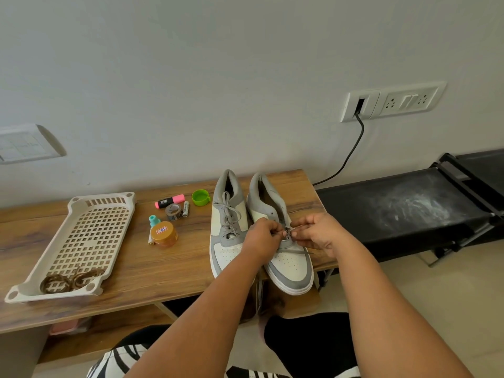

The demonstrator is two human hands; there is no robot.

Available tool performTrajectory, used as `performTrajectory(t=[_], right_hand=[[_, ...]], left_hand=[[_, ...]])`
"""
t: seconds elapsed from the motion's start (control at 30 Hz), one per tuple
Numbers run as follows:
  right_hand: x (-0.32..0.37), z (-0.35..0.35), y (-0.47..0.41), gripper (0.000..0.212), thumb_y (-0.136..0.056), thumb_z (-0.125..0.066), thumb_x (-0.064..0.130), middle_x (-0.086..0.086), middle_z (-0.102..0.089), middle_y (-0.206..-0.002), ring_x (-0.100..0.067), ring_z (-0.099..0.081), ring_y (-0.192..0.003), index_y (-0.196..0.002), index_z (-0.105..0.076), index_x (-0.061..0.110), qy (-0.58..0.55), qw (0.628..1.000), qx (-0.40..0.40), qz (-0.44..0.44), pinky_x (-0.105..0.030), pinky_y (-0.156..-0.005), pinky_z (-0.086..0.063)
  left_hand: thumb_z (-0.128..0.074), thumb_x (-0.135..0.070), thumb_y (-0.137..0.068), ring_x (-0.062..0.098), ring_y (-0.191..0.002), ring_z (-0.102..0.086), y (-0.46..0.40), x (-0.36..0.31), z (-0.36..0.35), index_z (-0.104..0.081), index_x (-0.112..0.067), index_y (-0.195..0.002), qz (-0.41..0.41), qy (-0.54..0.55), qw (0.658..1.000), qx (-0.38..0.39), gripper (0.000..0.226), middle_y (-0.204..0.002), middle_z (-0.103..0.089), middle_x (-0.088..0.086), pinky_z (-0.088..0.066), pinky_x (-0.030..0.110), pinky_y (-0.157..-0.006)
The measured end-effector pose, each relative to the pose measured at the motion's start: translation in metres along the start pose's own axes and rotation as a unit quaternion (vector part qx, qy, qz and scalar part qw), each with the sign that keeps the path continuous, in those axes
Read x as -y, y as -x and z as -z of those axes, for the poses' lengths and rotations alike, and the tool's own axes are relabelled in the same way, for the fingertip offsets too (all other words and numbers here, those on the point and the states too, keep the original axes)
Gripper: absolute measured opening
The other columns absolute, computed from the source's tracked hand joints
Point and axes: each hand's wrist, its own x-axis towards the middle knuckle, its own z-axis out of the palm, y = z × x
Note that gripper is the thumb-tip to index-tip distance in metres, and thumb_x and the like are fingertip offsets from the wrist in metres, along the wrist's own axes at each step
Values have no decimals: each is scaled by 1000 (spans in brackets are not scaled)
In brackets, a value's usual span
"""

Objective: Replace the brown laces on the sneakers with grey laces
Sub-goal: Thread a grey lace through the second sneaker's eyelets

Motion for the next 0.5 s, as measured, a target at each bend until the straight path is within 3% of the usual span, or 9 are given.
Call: performTrajectory(t=[0.1,0.17,0.33,0.4,0.47,0.5], right_hand=[[3,-4,-3,24,-81,-76,4,-6,-71,-99,-19,-67,-95,-101,-68,13,125,991,-36,17,-33,-82,-57],[1,-8,-4,18,-84,-74,8,-5,-69,-101,-20,-65,-96,-97,-67,18,151,988,-40,14,-35,-84,-56],[2,3,6,15,-95,-56,4,-10,-62,-98,-17,-56,-79,-106,-62,12,21,999,-49,-3,-29,-67,-50],[4,21,6,21,-96,-54,5,-9,-61,-102,-16,-55,-80,-115,-60,11,-51,986,-157,34,-29,-68,-49],[5,36,8,22,-98,-53,8,-8,-60,-112,-17,-57,-91,-118,-59,14,-120,945,-295,71,-30,-73,-46],[5,37,8,21,-99,-51,10,-7,-58,-115,-19,-56,-98,-117,-59,16,-93,929,-348,89,-31,-76,-44]], left_hand=[[-61,-22,-96,14,-85,-54,0,-2,1,-72,-14,-98,8,-22,1000,18,14,-97,-61,3,-39,24,-73],[-60,-23,-96,17,-89,-56,0,-3,0,-71,-15,-100,15,-36,999,22,14,-102,-63,6,-40,25,-73],[-53,-17,-98,18,-90,-58,-1,-9,2,-72,-11,-102,17,-85,995,40,20,-102,-63,6,-43,26,-73],[-51,-16,-99,23,-95,-59,-2,-13,2,-71,-7,-104,10,-119,992,49,23,-108,-59,10,-43,28,-75],[-50,-17,-100,24,-96,-58,-2,-15,4,-69,-5,-105,4,-142,988,53,24,-106,-55,10,-44,29,-76],[-49,-17,-100,24,-95,-58,-3,-14,4,-69,-4,-104,2,-146,988,54,24,-106,-54,10,-44,30,-76]])
